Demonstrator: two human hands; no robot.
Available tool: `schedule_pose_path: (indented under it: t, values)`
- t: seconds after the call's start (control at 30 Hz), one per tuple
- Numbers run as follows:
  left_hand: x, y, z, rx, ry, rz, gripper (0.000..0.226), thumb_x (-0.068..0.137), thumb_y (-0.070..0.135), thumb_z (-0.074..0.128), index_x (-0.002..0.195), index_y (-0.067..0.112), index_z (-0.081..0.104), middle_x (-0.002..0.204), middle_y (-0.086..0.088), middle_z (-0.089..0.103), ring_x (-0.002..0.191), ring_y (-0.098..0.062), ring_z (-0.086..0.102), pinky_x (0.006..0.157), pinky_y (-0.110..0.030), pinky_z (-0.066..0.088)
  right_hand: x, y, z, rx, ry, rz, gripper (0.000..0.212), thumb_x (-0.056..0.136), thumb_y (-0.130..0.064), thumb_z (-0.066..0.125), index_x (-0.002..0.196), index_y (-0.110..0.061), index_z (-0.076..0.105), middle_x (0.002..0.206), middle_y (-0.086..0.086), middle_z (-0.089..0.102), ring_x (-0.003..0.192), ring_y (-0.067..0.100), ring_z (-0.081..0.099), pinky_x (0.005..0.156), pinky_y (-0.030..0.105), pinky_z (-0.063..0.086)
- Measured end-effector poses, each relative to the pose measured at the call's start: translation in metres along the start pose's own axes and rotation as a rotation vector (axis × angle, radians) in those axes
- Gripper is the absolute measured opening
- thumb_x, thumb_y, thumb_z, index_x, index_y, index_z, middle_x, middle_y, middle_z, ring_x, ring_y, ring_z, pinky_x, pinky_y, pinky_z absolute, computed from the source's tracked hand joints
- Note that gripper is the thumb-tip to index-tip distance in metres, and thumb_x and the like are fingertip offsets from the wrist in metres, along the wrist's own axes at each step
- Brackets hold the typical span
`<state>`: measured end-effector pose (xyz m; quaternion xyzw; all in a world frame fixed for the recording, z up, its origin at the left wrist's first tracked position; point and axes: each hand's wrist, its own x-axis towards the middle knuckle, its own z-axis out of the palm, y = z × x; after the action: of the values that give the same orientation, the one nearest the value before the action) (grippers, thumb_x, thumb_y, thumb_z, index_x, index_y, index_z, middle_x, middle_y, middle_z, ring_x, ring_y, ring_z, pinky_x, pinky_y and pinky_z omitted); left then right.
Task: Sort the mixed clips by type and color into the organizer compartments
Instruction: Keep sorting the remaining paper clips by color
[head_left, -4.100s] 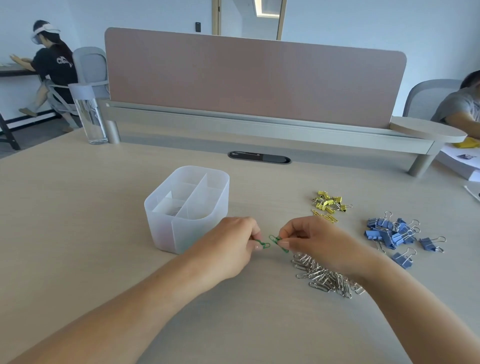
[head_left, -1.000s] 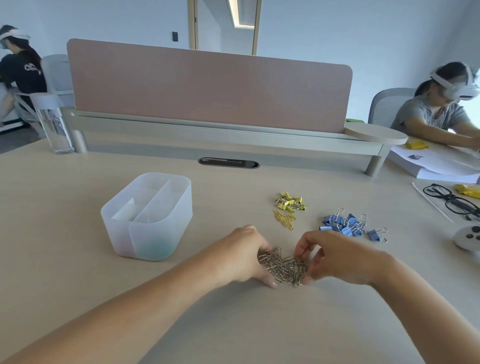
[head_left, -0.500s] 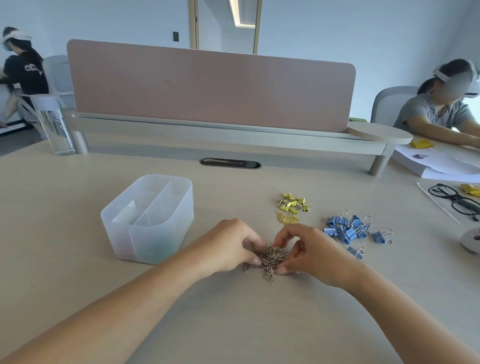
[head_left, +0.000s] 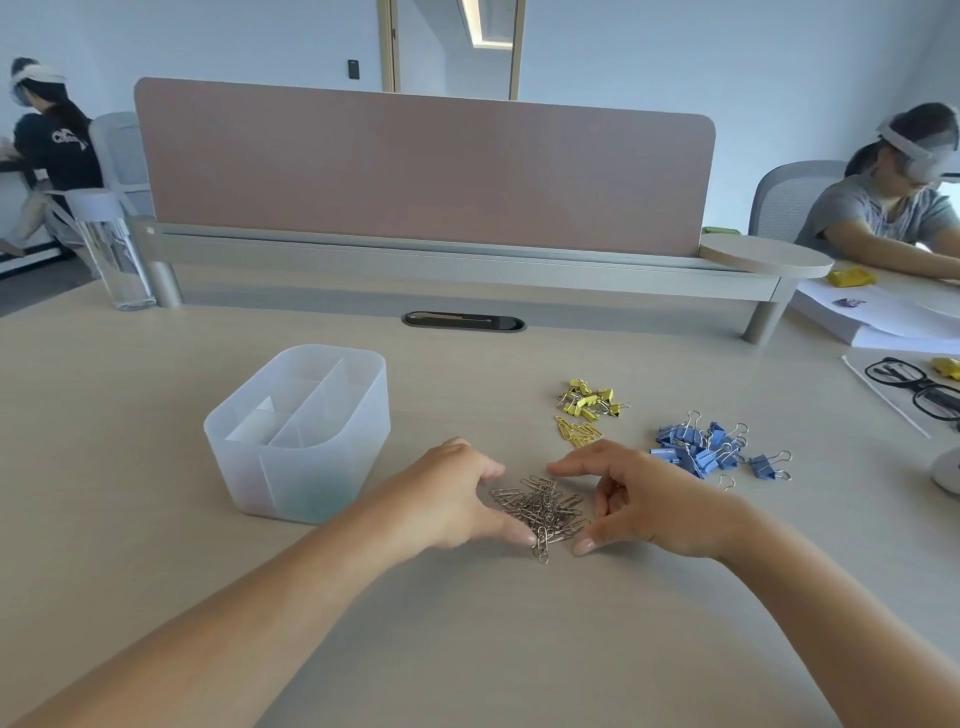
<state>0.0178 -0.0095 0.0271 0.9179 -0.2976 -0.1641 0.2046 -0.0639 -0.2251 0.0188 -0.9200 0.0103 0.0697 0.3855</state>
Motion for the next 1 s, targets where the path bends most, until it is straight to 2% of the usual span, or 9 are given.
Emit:
schedule_pose_path:
  t: [0.07, 0.17, 0.27, 0.43, 0.53, 0.63, 0.8, 0.9, 1.0]
  values:
    - [-0.004, 0.006, 0.004, -0.023, -0.017, -0.006, 0.099, 0.051, 0.071, 0.081, 0.136, 0.03, 0.052, 0.122, 0.015, 0.042, 0.107, -0.006, 0.05, 0.084, -0.025, 0.045, 0.001, -0.002, 0.0, -0.022, -0.01, 0.002, 0.08, 0.055, -0.04, 0.091, 0.127, -0.04, 0.057, 0.124, -0.023, 0.046, 0.078, 0.001, 0.058, 0.079, 0.02, 0.049]
    - [-0.003, 0.014, 0.015, -0.019, 0.002, 0.027, 0.089, 0.044, 0.078, 0.078, 0.118, 0.029, 0.065, 0.111, 0.013, 0.043, 0.097, -0.004, 0.051, 0.071, -0.025, 0.044, 0.0, -0.005, 0.003, -0.051, 0.0, -0.023, 0.073, 0.061, -0.035, 0.09, 0.127, -0.038, 0.058, 0.122, -0.025, 0.046, 0.075, -0.002, 0.055, 0.076, 0.015, 0.047]
    - [0.003, 0.018, 0.022, 0.004, 0.059, 0.052, 0.079, 0.052, 0.069, 0.081, 0.115, 0.023, 0.067, 0.108, 0.008, 0.043, 0.092, -0.009, 0.054, 0.063, -0.025, 0.041, -0.001, -0.007, 0.005, -0.111, 0.032, -0.032, 0.067, 0.064, -0.038, 0.088, 0.124, -0.04, 0.06, 0.122, -0.026, 0.045, 0.077, 0.002, 0.055, 0.075, 0.012, 0.044]
    - [0.007, 0.014, 0.026, -0.004, 0.16, 0.103, 0.048, 0.071, 0.048, 0.081, 0.107, 0.019, 0.07, 0.097, 0.007, 0.042, 0.08, -0.012, 0.047, 0.053, -0.019, 0.025, 0.001, -0.007, 0.009, -0.079, 0.08, -0.021, 0.053, 0.064, -0.036, 0.088, 0.113, -0.041, 0.069, 0.115, -0.021, 0.051, 0.078, 0.005, 0.059, 0.074, 0.013, 0.044]
    - [0.007, 0.012, 0.022, -0.023, 0.199, 0.122, 0.03, 0.078, 0.04, 0.077, 0.102, 0.023, 0.072, 0.092, 0.003, 0.05, 0.071, -0.011, 0.046, 0.05, -0.018, 0.024, 0.005, -0.009, 0.015, -0.028, 0.137, -0.025, 0.044, 0.064, -0.031, 0.089, 0.104, -0.04, 0.072, 0.105, -0.016, 0.055, 0.073, 0.004, 0.057, 0.072, 0.015, 0.045]
    - [0.008, 0.012, 0.017, -0.032, 0.219, 0.127, 0.017, 0.079, 0.032, 0.075, 0.094, 0.022, 0.075, 0.079, -0.002, 0.058, 0.058, -0.013, 0.043, 0.046, -0.021, 0.026, 0.007, -0.016, 0.021, -0.045, 0.214, -0.042, 0.031, 0.067, -0.026, 0.088, 0.09, -0.038, 0.071, 0.092, -0.013, 0.057, 0.065, 0.0, 0.053, 0.064, 0.011, 0.042]
    - [0.011, 0.015, 0.01, 0.007, 0.173, 0.111, 0.013, 0.083, 0.024, 0.071, 0.09, 0.015, 0.075, 0.082, -0.012, 0.062, 0.068, -0.023, 0.046, 0.047, -0.023, 0.026, 0.011, -0.021, 0.032, -0.183, 0.314, -0.095, 0.014, 0.078, -0.02, 0.079, 0.09, -0.025, 0.074, 0.087, -0.011, 0.056, 0.067, -0.006, 0.05, 0.064, 0.009, 0.039]
    - [0.013, 0.013, 0.008, 0.045, 0.177, 0.091, 0.015, 0.086, 0.024, 0.068, 0.096, 0.014, 0.072, 0.083, -0.009, 0.054, 0.076, -0.025, 0.046, 0.046, -0.021, 0.023, 0.011, -0.023, 0.033, -0.241, 0.332, -0.097, 0.009, 0.081, -0.019, 0.076, 0.088, -0.023, 0.073, 0.089, -0.008, 0.058, 0.065, -0.002, 0.049, 0.063, 0.008, 0.037]
    - [0.012, 0.006, 0.006, 0.074, 0.208, 0.094, 0.02, 0.086, 0.023, 0.068, 0.089, 0.003, 0.065, 0.081, -0.012, 0.052, 0.076, -0.027, 0.045, 0.05, -0.025, 0.024, 0.011, -0.023, 0.033, -0.319, 0.336, -0.089, 0.006, 0.086, -0.019, 0.071, 0.091, -0.022, 0.072, 0.089, -0.01, 0.057, 0.068, -0.005, 0.047, 0.063, 0.007, 0.035]
